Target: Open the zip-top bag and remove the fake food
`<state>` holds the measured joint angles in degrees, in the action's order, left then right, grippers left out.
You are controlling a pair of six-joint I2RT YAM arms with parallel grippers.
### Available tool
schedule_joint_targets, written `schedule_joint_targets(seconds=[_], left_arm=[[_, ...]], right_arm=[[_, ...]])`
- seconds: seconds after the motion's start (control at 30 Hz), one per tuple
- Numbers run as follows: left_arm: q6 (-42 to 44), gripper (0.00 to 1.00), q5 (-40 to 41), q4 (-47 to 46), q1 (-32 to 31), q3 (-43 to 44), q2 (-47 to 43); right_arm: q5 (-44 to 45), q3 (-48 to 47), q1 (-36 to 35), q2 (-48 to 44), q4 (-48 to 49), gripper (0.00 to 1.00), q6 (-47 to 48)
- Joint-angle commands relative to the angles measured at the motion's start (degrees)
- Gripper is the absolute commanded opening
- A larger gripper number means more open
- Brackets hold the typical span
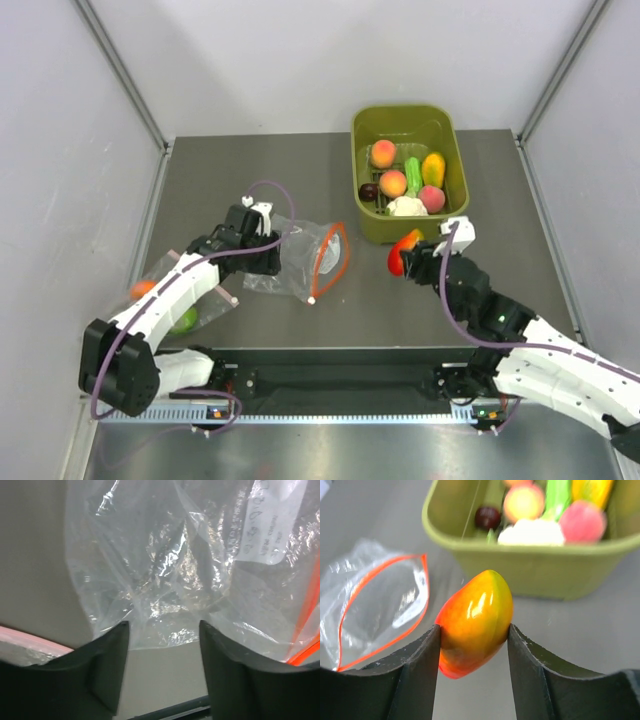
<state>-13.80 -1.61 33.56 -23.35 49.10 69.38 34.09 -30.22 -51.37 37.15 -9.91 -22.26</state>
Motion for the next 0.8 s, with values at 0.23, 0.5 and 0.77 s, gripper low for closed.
schedule_joint_targets(seconds=[0.23,0.5,0.77], left_arm=[[-1.1,0.99,4.8,-0.3,0.7,2.0,-5.8],[-0.9,0.99,7.6,-3.6,0.7,0.2,-15.8],[-0.5,0.99,7.4,-7.6,0.7,-2.9,-21.0]], right_arm=[[-11.5,-17.3,16.5,9.2,3.3,0.34,12.0],[-24.6,-29.2,29.5,26.4,7.3,0.34,13.0],[-28.7,-40.5,34.6,45.1,6.1,0.73,13.8]])
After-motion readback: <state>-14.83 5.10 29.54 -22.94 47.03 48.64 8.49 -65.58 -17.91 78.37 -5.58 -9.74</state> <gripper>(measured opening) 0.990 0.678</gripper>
